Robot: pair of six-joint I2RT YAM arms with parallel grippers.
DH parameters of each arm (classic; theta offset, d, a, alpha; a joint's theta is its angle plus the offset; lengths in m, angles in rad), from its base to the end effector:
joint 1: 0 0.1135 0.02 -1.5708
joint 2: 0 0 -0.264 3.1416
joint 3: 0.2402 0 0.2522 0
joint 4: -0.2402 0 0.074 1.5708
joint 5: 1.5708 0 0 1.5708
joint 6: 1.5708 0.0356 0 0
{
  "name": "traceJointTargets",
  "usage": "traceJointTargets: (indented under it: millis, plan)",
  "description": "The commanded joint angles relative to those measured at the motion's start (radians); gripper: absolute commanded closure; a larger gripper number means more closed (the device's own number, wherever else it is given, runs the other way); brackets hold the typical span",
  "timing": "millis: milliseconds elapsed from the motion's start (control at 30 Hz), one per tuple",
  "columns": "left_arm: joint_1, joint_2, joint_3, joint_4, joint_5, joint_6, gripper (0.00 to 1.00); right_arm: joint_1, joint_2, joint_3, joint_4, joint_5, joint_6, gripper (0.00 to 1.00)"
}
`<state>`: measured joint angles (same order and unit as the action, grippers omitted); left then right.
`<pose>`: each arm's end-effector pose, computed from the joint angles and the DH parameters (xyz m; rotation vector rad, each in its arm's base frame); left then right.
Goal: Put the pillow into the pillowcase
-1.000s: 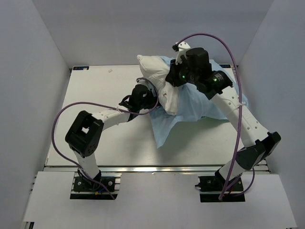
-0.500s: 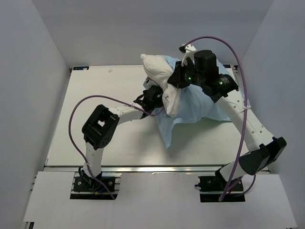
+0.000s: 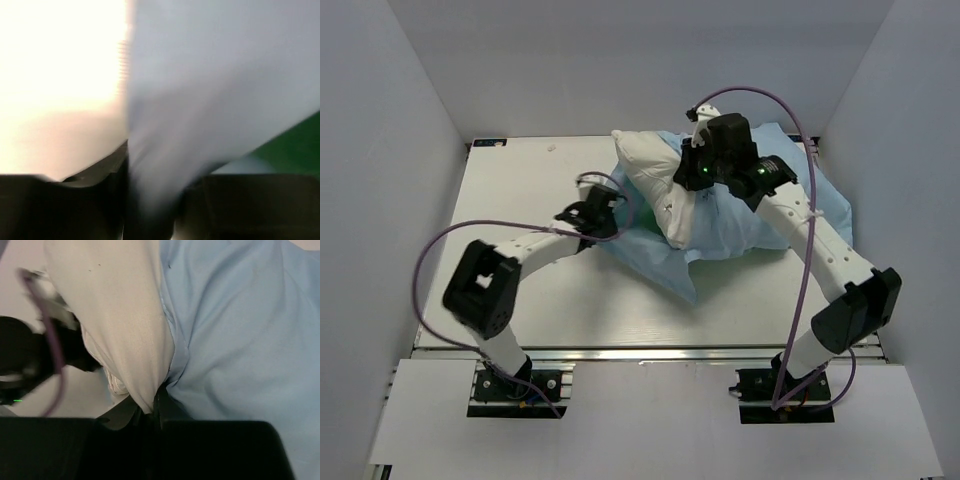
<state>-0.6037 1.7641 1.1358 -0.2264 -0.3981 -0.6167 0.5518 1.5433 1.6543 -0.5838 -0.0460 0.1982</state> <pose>0.3160 -0.2011 0.1966 -0.1915 2.3348 -0.1147 0.2947 0.1833 0.4143 -0.3951 2.0446 0.5111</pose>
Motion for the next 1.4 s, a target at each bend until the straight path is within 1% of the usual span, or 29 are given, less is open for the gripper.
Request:
traceJointTargets:
  millis: [0, 67, 133, 267, 367, 433, 467, 500, 533, 567, 600, 633, 667, 733, 800, 867, 933, 967, 1033, 1067, 1133, 1167, 1267, 1300, 1333, 1367]
  plan:
    - [0.091, -0.211, -0.085, -0.089, 0.016, 0.012, 0.52, -0.012, 0.052, 0.005, 0.016, 0.141, -0.042, 1.00]
    - [0.091, -0.288, -0.084, -0.109, 0.012, 0.034, 0.44, -0.012, 0.095, 0.002, 0.012, 0.135, -0.046, 1.00]
    - [0.091, -0.325, -0.070, -0.149, 0.002, 0.038, 0.43, -0.010, 0.130, -0.001, 0.016, 0.120, -0.048, 1.00]
    - [0.099, -0.374, -0.035, -0.227, -0.050, 0.028, 0.42, -0.009, 0.133, -0.028, 0.044, 0.094, -0.045, 1.00]
    - [0.104, -0.367, -0.001, -0.286, -0.047, 0.028, 0.33, -0.010, 0.098, -0.086, 0.087, 0.006, -0.046, 1.00]
    - [0.105, -0.354, 0.012, -0.245, 0.052, 0.060, 0.30, -0.009, 0.069, -0.112, 0.105, -0.060, -0.039, 1.00]
    - [0.105, -0.351, -0.001, -0.204, 0.111, 0.105, 0.28, -0.009, 0.061, -0.113, 0.114, -0.072, -0.033, 1.00]
    - [0.104, -0.347, -0.027, -0.127, 0.173, 0.116, 0.28, -0.009, 0.054, -0.113, 0.117, -0.090, -0.028, 1.00]
    - [0.104, -0.330, -0.037, -0.095, 0.303, 0.126, 0.27, -0.009, 0.037, -0.108, 0.122, -0.101, -0.020, 1.00]
    - [0.101, -0.318, -0.048, -0.029, 0.371, 0.126, 0.20, -0.009, 0.028, -0.105, 0.131, -0.112, -0.014, 1.00]
    - [0.096, -0.302, -0.060, -0.002, 0.431, 0.118, 0.17, -0.009, 0.020, -0.103, 0.137, -0.118, -0.005, 1.00]
    - [0.079, -0.269, -0.061, 0.019, 0.497, 0.114, 0.17, -0.010, 0.003, -0.097, 0.142, -0.124, 0.007, 1.00]
    - [0.067, -0.250, -0.057, 0.045, 0.507, 0.112, 0.15, -0.010, -0.005, -0.088, 0.150, -0.132, 0.016, 1.00]
    - [0.033, -0.213, -0.041, 0.067, 0.499, 0.095, 0.11, -0.010, -0.026, -0.071, 0.154, -0.137, 0.029, 1.00]
    - [0.019, -0.144, -0.010, 0.076, 0.501, 0.081, 0.07, -0.009, -0.043, -0.059, 0.171, -0.153, 0.043, 1.00]
    - [0.015, -0.065, 0.060, 0.043, 0.496, 0.048, 0.06, -0.009, -0.067, -0.060, 0.180, -0.173, 0.052, 1.00]
    - [0.010, -0.014, 0.134, 0.019, 0.489, 0.019, 0.02, -0.009, -0.092, -0.070, 0.196, -0.183, 0.055, 1.00]
    - [0.005, 0.024, 0.148, 0.021, 0.472, 0.012, 0.02, -0.009, -0.100, -0.077, 0.202, -0.192, 0.063, 1.00]
    - [-0.019, 0.053, 0.162, 0.045, 0.435, 0.014, 0.02, -0.009, -0.120, -0.096, 0.220, -0.202, 0.070, 1.00]
    - [-0.030, 0.078, 0.182, 0.051, 0.371, 0.011, 0.02, -0.009, -0.123, -0.099, 0.222, -0.216, 0.079, 1.00]
    - [-0.054, 0.103, 0.211, 0.052, 0.300, 0.002, 0.02, -0.010, -0.137, -0.103, 0.234, -0.235, 0.089, 1.00]
    - [-0.062, 0.116, 0.225, 0.044, 0.232, -0.005, 0.02, -0.009, -0.141, -0.105, 0.239, -0.254, 0.092, 1.00]
    - [-0.068, 0.188, 0.284, -0.037, 0.131, -0.069, 0.02, -0.010, -0.173, -0.116, 0.260, -0.281, 0.106, 1.00]
    - [-0.067, 0.205, 0.306, -0.050, 0.076, -0.089, 0.02, -0.010, -0.192, -0.120, 0.269, -0.288, 0.115, 1.00]
    - [-0.071, 0.231, 0.306, -0.047, 0.061, -0.116, 0.02, -0.010, -0.201, -0.129, 0.280, -0.304, 0.121, 1.00]
    - [-0.070, 0.235, 0.300, 0.010, 0.062, -0.115, 0.02, -0.010, -0.207, -0.134, 0.298, -0.343, 0.127, 1.00]
